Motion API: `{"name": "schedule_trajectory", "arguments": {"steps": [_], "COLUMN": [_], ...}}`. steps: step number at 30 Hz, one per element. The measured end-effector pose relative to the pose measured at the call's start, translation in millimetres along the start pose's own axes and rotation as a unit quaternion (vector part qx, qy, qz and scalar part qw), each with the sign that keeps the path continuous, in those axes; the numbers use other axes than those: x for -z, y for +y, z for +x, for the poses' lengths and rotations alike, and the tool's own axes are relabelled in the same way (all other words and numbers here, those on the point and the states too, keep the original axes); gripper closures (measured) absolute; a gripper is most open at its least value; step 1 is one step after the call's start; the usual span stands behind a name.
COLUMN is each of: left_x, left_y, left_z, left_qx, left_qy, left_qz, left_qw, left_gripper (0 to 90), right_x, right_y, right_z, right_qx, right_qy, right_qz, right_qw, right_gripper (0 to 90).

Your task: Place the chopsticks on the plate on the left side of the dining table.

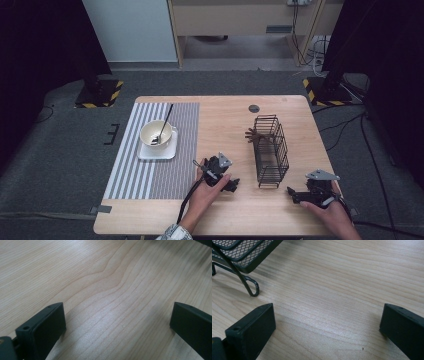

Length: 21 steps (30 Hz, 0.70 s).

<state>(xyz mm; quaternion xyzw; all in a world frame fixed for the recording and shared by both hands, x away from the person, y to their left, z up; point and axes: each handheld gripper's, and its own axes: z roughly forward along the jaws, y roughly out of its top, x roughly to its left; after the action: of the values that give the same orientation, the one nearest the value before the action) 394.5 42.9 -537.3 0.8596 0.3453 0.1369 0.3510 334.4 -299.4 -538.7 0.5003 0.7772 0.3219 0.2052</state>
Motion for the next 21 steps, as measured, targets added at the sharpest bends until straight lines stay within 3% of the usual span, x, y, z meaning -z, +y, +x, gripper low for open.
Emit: {"name": "schedule_trajectory", "arguments": {"steps": [11, 21], "left_x": [3.2, 12.7], "left_y": [-2.4, 0.0], "left_z": [1.0, -4.5], "left_qx": [-0.008, -0.022], "left_qy": [-0.009, -0.016], "left_qz": [-0.002, -0.021], "left_qw": [0.9999, 0.9994], "left_gripper": [1.0, 3.8], "right_x": [0.0, 0.0], "right_y": [0.0, 0.0], "right_z": [0.0, 0.0], "right_qx": [0.000, 0.000], "right_qy": [0.000, 0.000], "right_qz": [0.000, 0.000], "right_qw": [1.0000, 1.0000], "right_gripper": [0.2, 0.2]}}
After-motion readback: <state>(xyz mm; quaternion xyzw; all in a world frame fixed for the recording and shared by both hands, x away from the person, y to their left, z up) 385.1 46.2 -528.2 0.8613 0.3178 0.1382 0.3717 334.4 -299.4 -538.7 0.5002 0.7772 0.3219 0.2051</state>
